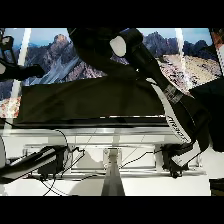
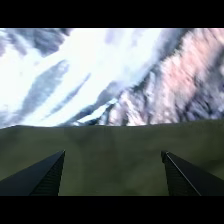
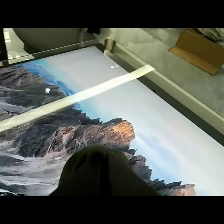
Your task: Fold the clothes and pants, and hang the long-sleeved shirts on hangers.
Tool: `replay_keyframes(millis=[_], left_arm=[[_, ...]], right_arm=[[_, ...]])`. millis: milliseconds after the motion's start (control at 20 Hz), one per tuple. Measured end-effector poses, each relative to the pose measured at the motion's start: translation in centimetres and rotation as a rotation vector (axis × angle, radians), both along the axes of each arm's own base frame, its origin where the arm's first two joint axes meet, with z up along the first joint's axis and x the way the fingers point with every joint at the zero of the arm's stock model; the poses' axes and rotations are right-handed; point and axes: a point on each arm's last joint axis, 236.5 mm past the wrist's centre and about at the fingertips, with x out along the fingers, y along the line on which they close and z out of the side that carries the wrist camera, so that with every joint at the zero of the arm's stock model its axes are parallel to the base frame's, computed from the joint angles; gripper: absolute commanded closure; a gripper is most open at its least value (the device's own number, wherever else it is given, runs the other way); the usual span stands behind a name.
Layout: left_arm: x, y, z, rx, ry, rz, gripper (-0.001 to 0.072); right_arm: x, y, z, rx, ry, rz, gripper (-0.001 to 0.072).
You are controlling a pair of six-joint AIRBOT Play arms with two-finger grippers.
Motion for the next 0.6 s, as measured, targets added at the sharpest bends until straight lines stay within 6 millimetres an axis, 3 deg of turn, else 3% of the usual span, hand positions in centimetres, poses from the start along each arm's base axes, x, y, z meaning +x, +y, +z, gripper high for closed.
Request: replay_keyframes(millis=[100, 150, 200, 250, 450, 600], left_arm=[[-0.1, 0.5, 0.2, -0.001, -0.004, 0.013, 0.0018], [-0.1, 0.5, 0.2, -0.004, -0.007, 0.015, 0.0018], [0.0, 0.2, 0.3, -0.011, -0.010, 0.013, 0.0018], [0.1, -0.3, 0.4, -0.025, -0.014, 0.009, 0.0018], [0.6, -3.4, 0.7, -0.075, -0.027, -0.036, 0.0018], [0.8, -5.1, 0.8, -0.090, -0.030, -0.071, 0.0018]], right_arm=[[0.0, 0.6, -1.1, -0.020, -0.002, 0.004, 0.0685], [0.6, 0.6, -2.1, -0.035, 0.002, -0.002, 0.0646], [1.3, 0.5, -3.3, -0.045, 0.010, -0.011, 0.0443], [2.3, 0.1, -4.8, -0.062, 0.024, -0.025, 0.0303], [6.9, -4.6, -9.3, -0.082, 0.136, -0.134, 0.0300], [9.6, -11.0, -10.9, -0.111, 0.246, -0.235, 0.0302]])
